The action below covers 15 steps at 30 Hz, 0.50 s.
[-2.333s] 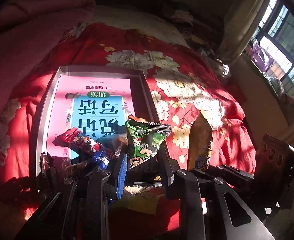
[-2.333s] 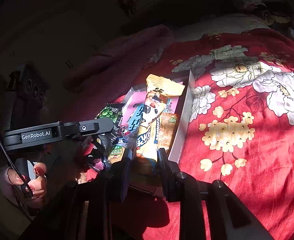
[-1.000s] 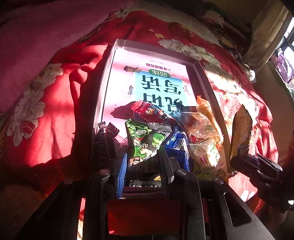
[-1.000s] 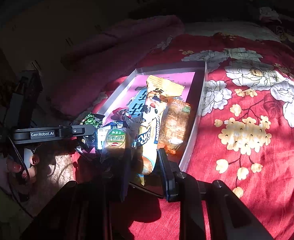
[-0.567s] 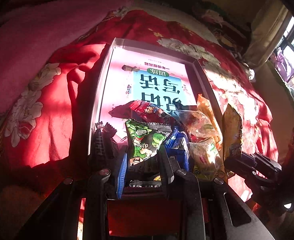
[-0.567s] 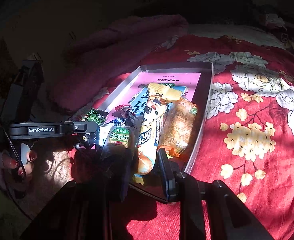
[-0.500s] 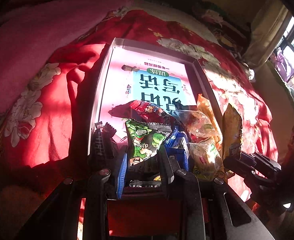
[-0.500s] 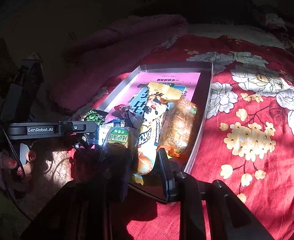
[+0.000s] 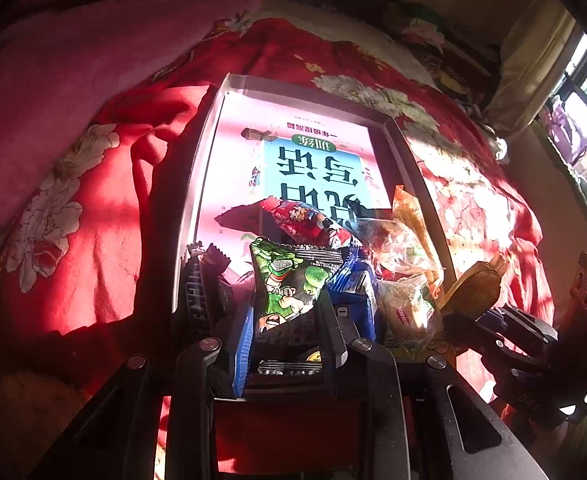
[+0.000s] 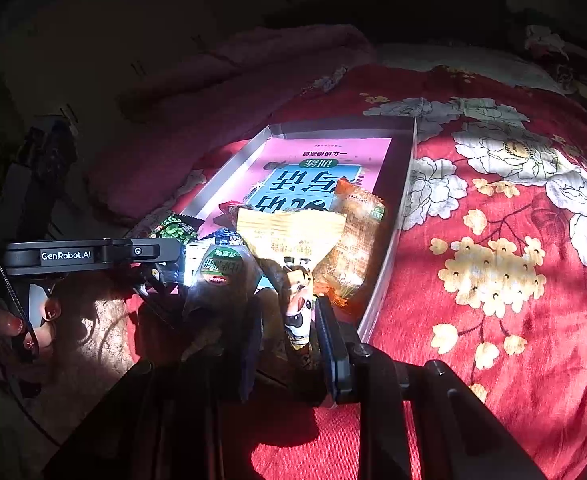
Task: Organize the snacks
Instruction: 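Lower the green bag and snack bar into the box with both tools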
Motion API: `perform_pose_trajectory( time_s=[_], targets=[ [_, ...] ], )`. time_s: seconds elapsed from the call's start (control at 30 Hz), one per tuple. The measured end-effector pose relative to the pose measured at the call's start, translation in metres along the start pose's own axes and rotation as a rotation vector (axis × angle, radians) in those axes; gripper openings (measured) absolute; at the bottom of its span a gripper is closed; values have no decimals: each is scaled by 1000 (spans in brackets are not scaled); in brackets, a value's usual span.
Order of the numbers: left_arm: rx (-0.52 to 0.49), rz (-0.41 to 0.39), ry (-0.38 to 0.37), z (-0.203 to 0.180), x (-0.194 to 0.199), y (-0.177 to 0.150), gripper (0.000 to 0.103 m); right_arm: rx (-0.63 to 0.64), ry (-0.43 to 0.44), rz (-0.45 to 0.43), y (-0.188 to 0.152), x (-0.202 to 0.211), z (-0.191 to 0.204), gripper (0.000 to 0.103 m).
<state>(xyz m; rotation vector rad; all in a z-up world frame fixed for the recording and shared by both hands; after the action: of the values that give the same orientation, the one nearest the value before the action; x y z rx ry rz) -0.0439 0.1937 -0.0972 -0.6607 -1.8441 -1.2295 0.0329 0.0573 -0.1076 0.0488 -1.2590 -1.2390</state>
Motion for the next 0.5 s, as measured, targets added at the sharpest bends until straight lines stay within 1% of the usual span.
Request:
perform_pose_trajectory(
  time_s=[0.5],
  targets=[
    [12,3,-4,0,0,0,30,-15,-17,-9,2,3,-4,28]
  ],
)
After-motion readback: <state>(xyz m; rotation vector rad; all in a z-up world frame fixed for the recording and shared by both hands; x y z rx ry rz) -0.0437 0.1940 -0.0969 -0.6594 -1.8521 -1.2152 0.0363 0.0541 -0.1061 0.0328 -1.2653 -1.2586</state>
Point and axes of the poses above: each gripper's, at about its wrist camera, not at the fingertips, and x roughly against the way its jaws point, z to its left, y to its top, the point moved 6 cm from there along -x, roughly the way its jaws point, and after that the axes turned 8 degrees about -x, right-handed, at the moved point
